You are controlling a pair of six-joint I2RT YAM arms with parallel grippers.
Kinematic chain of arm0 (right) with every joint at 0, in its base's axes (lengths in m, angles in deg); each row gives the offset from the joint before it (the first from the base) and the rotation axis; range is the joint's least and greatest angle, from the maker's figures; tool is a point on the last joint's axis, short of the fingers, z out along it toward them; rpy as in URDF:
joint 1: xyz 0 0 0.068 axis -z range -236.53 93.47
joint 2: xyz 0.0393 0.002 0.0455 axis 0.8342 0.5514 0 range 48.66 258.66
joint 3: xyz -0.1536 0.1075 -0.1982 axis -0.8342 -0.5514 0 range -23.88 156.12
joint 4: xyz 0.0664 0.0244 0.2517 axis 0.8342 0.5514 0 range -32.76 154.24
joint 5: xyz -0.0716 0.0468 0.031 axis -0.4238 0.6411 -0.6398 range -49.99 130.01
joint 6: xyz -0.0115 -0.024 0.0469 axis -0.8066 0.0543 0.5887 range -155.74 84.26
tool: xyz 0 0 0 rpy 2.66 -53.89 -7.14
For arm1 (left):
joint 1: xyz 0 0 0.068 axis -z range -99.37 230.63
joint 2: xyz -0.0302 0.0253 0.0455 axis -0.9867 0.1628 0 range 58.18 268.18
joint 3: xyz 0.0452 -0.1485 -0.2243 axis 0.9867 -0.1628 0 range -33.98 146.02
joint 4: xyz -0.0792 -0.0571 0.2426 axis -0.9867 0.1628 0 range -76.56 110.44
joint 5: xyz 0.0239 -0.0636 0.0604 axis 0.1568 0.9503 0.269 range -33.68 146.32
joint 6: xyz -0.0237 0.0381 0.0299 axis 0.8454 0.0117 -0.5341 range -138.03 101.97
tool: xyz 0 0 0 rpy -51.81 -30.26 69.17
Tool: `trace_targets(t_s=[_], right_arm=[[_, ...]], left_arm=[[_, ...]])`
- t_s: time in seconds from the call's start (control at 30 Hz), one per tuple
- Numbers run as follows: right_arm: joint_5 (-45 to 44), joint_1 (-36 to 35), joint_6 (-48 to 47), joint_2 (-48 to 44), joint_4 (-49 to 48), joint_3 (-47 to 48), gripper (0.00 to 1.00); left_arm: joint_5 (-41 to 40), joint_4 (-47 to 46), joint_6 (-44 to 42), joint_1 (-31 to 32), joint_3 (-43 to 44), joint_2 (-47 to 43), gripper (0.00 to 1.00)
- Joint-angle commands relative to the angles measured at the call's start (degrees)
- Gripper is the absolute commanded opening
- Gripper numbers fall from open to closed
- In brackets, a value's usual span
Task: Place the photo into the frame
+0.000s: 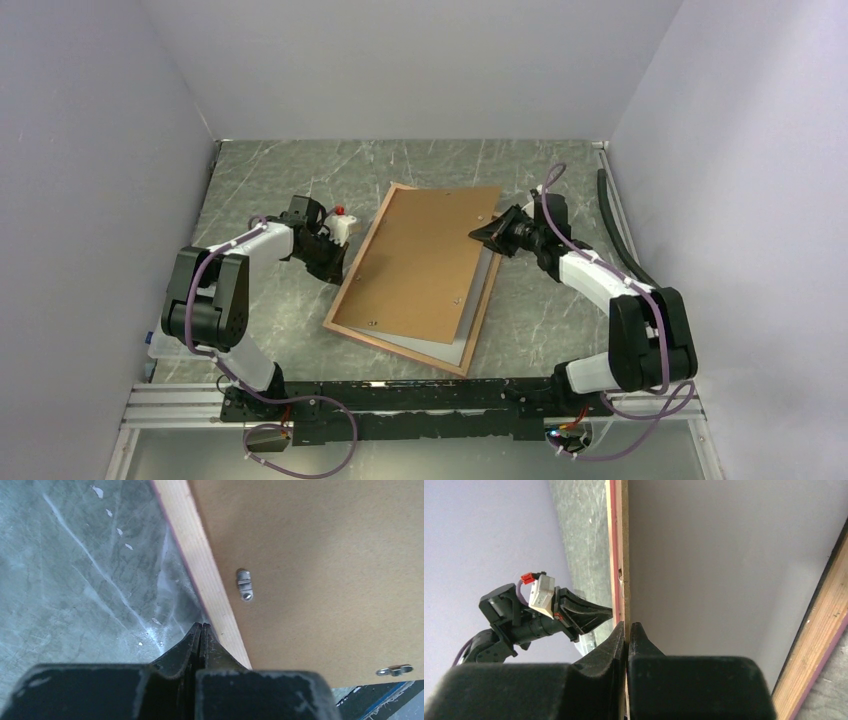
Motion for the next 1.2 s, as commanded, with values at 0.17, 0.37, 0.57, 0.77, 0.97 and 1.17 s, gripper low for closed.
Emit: trace_targets(t_s=[0.17,0.37,0.57,0.77,0.97,1.17], right_arm=[[-7.0,-3.3,-7.0,5.0,3.9,4.7,0.01],[-8.7,-3.3,-14.3,8.2,13.9,11.1,0.42],[-12.8,-4.6,-18.7,9.8,23.5,17.1,0.67],[-19.2,-6.3,-22.3,11.3,32.5,22.7,0.96],[-25.0,-7.4,-24.5,11.4,38.7,27.4,1.00],[-29.1,-7.5,-23.5,7.4,41.6,27.0,1.00]], left_arm=[[3.4,2.1,-0.2,0.7,1.1,-1.2,0.03],[4.3,4.1,-0.1,0.6,1.2,-2.7,0.03],[5.7,6.3,0.2,-1.2,2.0,-4.3,0.03],[6.7,7.9,-0.1,-3.6,3.4,-5.4,0.03],[6.6,8.3,-0.2,-3.8,3.4,-5.8,0.03],[6.0,8.1,-1.0,-4.7,3.4,-5.4,0.03]])
